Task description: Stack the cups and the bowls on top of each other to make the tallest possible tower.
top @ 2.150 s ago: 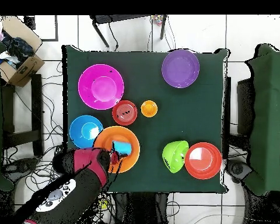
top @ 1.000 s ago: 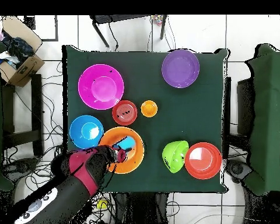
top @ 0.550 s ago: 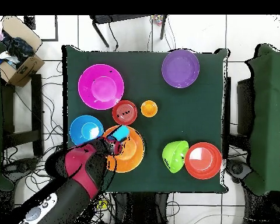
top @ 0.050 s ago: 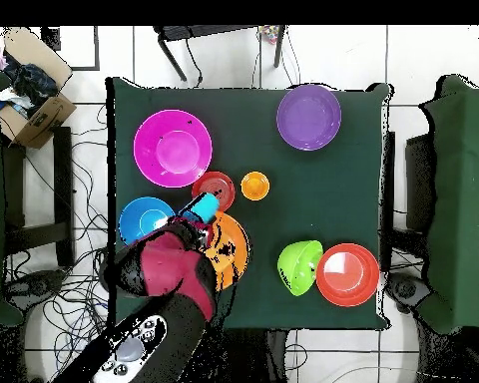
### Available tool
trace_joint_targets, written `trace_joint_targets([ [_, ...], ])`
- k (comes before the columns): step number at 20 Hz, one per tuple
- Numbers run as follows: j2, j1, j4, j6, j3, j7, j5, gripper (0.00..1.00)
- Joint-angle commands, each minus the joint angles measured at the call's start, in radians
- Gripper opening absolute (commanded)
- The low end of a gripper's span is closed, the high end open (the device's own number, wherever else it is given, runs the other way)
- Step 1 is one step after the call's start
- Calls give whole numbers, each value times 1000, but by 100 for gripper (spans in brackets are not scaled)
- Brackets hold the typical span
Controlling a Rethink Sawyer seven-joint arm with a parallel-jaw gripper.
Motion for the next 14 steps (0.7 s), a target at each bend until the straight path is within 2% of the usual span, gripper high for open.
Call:
trace_joint_targets([
  [1, -13, -111, 131, -430, 251, 146, -258, 0],
  [2, -15, -131, 146, -534, 262, 176, -305, 0],
  [3, -21, -151, 159, -563, 276, 184, -336, 0],
  [7, -88, -223, 179, -483, 359, 146, -472, 0],
  [9, -126, -250, 195, -416, 395, 148, -490, 0],
  [13, -184, -257, 206, -331, 412, 123, -494, 0],
  [14, -221, -272, 216, -302, 429, 122, -497, 0],
])
